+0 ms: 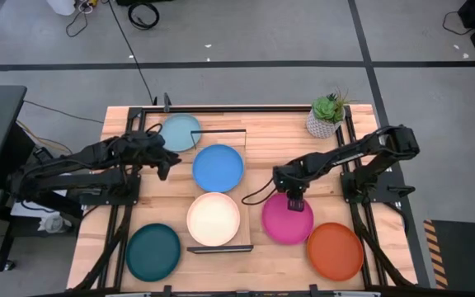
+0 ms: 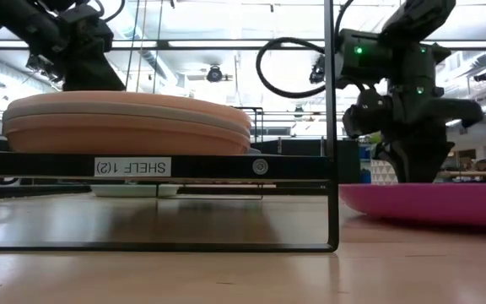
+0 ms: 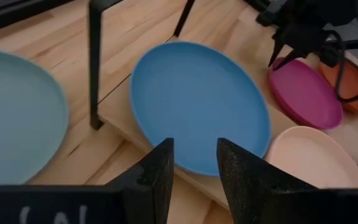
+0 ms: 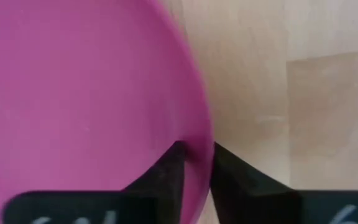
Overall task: Place and stack plates onto a shelf
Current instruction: Stack the pink plate on top of the blue plate on the shelf
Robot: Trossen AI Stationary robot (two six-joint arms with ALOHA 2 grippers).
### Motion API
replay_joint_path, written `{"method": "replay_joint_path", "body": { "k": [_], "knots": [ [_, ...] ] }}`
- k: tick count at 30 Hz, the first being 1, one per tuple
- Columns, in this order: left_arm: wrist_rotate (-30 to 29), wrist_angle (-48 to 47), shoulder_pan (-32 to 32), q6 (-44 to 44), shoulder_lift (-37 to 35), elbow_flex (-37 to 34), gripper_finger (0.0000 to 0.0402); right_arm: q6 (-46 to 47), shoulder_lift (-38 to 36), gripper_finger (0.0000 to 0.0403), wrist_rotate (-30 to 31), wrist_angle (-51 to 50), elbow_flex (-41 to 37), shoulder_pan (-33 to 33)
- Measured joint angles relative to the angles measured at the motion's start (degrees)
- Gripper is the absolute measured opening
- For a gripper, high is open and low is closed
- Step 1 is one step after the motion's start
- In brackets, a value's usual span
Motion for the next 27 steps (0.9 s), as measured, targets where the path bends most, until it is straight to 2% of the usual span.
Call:
{"method": "replay_joint_path", "body": {
  "k": [3, 5, 15, 20, 27],
  "knots": [
    [0.0, 1.59, -1.05, -0.44, 0.02, 0.0, 0.013, 1.78, 0.07, 0.0024, -1.72, -0.01, 0.37, -0.04],
    [0.04, 2.92, -1.48, -0.73, 0.0, 0.0, 0.013, 2.66, -0.13, 0.0014, -2.72, 0.14, 0.47, -0.43],
    [1.36, 5.61, -1.64, -2.99, 0.0, 0.0, 0.013, 7.56, -4.5, 0.0014, -4.99, -1.28, 0.32, -5.24],
    [4.52, 5.58, -1.64, -2.62, 0.02, 0.0, 0.013, 13.87, -8.92, 0.0014, -6.99, -5.97, 0.24, -9.45],
    [4.63, 5.57, -1.6, -2.45, 0.13, 0.0, 0.013, 25.28, -15.37, 0.0014, -9.56, -7.0, 0.51, -14.71]
  ]
}}
